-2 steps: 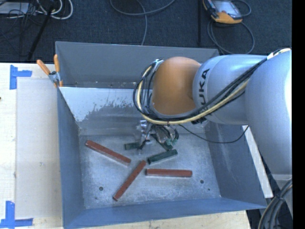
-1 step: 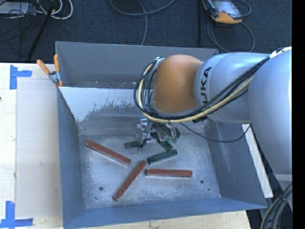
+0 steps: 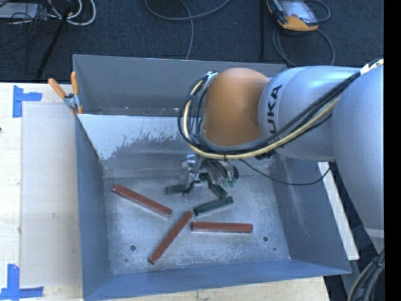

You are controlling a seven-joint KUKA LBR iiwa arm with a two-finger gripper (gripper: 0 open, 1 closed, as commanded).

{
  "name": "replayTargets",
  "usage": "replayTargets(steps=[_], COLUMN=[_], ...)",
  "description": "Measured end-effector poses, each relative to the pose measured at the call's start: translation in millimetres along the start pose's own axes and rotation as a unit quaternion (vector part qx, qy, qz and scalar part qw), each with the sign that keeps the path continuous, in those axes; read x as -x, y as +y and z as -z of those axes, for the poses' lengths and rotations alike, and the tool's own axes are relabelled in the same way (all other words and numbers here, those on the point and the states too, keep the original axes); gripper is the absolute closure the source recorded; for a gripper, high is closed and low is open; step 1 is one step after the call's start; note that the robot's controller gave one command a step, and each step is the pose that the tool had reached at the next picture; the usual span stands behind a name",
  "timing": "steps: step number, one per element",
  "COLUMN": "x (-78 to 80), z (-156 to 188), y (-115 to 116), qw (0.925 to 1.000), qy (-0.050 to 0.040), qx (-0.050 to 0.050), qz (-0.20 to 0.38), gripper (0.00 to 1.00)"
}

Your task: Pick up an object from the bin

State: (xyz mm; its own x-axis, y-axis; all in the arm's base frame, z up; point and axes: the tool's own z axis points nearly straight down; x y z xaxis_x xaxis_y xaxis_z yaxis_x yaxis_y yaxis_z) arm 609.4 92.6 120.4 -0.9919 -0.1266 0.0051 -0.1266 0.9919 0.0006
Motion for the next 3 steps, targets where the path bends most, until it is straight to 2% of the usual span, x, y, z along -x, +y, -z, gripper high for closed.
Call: replayTargets(steps=[1, 2, 3], x=[0.0, 2.0, 1.6], z=[22, 34, 41], y=[0, 0, 0], qw=[1.0, 1.0, 1.0], qy=[-0.0007, -0.0044, -0.0042], qx=[0.0, 0.0, 0.0], qz=[0.0, -0.001, -0.001], gripper=[1.0, 1.0, 1.0])
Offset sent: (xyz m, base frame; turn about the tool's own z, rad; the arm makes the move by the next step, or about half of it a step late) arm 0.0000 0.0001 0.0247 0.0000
